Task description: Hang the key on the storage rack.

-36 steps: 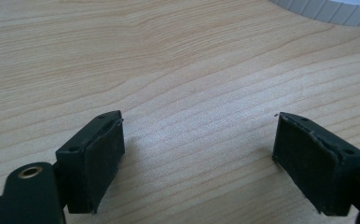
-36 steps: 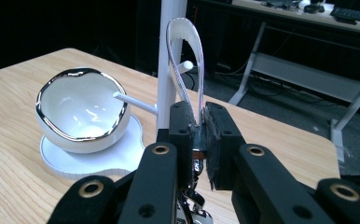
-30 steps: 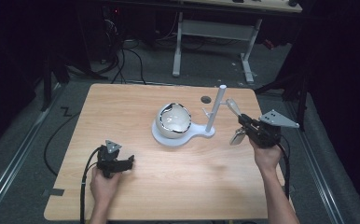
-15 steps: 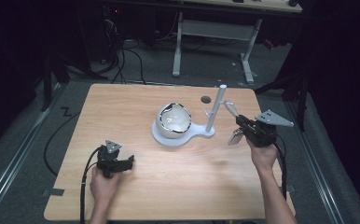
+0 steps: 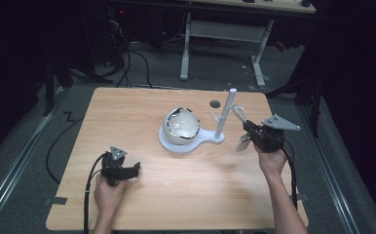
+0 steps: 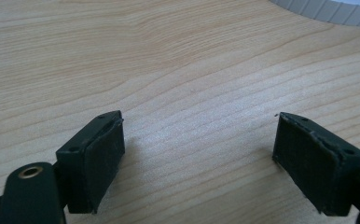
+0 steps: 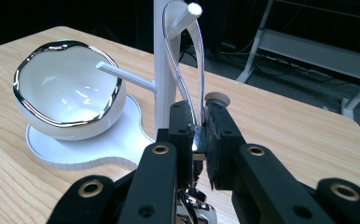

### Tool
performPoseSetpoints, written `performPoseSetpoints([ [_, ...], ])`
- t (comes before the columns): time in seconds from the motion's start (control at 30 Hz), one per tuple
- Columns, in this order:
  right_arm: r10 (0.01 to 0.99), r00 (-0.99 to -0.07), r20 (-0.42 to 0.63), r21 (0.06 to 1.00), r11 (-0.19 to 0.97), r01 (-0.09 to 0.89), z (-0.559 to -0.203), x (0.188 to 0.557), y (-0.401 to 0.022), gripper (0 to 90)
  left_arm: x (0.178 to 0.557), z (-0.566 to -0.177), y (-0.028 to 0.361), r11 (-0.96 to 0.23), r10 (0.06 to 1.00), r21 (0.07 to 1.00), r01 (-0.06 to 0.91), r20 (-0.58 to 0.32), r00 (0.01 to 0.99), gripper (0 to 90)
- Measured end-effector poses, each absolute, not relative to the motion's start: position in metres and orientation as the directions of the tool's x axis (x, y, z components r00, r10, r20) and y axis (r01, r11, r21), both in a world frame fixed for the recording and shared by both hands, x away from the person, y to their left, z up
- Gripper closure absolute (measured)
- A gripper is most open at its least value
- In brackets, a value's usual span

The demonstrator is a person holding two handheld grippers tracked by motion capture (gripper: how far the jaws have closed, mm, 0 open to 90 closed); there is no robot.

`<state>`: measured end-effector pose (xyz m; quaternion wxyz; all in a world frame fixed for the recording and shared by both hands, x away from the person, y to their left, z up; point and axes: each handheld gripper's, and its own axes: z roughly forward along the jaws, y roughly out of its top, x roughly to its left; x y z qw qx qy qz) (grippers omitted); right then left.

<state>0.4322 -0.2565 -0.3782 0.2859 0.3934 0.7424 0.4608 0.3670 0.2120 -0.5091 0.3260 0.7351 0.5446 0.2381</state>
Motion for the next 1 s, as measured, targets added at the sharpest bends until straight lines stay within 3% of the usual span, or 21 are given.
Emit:
performPoseSetpoints([
  [1.0,0.845,-0.535,-0.019,0.887,0.261,0.380,-0.400,0.453,-0.244,81.7,0.367,-0.509,0.212,-0.196,0.956,0.739,0.645,-0.004,0.294,17.0],
])
